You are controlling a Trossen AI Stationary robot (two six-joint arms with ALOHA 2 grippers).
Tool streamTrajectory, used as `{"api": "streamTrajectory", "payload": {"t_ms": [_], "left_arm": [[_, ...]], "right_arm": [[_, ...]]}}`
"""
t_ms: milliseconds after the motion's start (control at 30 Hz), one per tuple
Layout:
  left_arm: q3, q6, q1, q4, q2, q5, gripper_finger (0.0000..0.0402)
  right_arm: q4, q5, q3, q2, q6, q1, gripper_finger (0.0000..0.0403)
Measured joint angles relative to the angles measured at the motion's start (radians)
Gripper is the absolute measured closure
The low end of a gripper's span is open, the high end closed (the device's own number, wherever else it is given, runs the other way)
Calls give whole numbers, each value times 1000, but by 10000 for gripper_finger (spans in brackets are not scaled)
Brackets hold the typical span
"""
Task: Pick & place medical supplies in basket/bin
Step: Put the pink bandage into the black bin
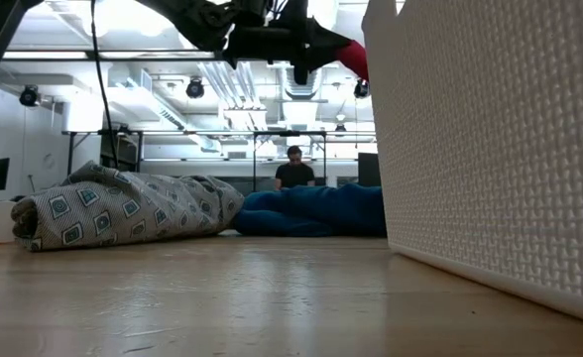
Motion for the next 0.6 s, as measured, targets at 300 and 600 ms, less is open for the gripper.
{"api": "streamTrajectory", "payload": {"t_ms": [300,600], "left_arm": [[0,0,0,0,0,0,268],[0,0,0,0,0,0,268]], "right_arm": [[0,-4,0,-3,-2,0,217],[0,-4,0,-2,-3,0,247]]}}
